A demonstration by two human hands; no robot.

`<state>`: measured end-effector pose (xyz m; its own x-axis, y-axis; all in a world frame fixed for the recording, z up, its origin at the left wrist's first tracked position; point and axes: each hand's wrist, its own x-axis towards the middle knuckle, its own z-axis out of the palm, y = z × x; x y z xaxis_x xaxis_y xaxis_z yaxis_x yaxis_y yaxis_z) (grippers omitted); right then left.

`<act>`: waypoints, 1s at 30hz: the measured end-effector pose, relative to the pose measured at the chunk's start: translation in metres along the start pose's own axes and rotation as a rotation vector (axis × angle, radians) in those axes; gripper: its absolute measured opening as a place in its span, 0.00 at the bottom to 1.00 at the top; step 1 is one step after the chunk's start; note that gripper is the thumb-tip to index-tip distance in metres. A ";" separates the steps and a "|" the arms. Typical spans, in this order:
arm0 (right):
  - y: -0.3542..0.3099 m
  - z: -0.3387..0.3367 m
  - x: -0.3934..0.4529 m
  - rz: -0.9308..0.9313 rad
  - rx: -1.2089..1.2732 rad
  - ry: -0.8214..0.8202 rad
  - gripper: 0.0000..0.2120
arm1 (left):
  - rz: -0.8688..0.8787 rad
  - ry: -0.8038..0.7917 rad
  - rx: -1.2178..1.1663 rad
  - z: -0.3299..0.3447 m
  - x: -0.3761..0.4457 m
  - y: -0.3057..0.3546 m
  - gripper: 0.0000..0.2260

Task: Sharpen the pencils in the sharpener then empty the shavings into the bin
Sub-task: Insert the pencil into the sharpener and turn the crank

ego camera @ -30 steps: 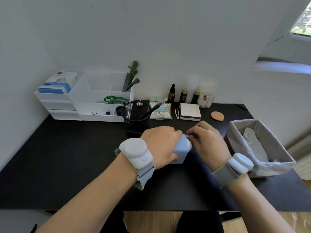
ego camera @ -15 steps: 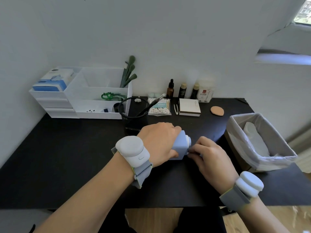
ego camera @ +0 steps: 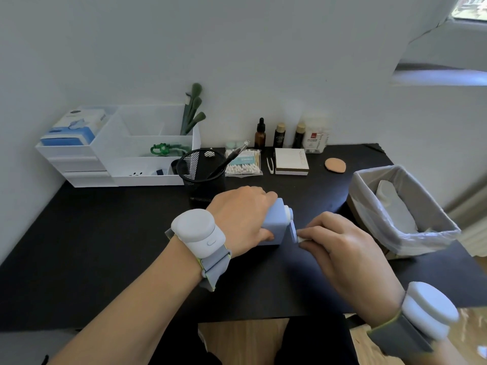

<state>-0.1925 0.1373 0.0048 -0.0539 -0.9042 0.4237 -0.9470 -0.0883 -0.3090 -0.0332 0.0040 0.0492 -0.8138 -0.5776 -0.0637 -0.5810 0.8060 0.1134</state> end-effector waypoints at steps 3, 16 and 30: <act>-0.001 -0.007 0.006 -0.020 0.000 0.071 0.08 | -0.002 -0.001 0.004 0.000 0.000 0.000 0.20; 0.014 0.006 0.064 0.053 0.006 0.193 0.06 | 0.008 -0.020 -0.021 -0.003 0.001 -0.001 0.20; 0.023 0.042 0.047 0.138 -0.047 -0.096 0.07 | 0.028 0.007 -0.032 0.000 0.000 -0.004 0.18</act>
<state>-0.2036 0.0751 -0.0185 -0.1557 -0.9424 0.2959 -0.9467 0.0568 -0.3171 -0.0308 0.0009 0.0490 -0.8295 -0.5560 -0.0531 -0.5572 0.8173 0.1469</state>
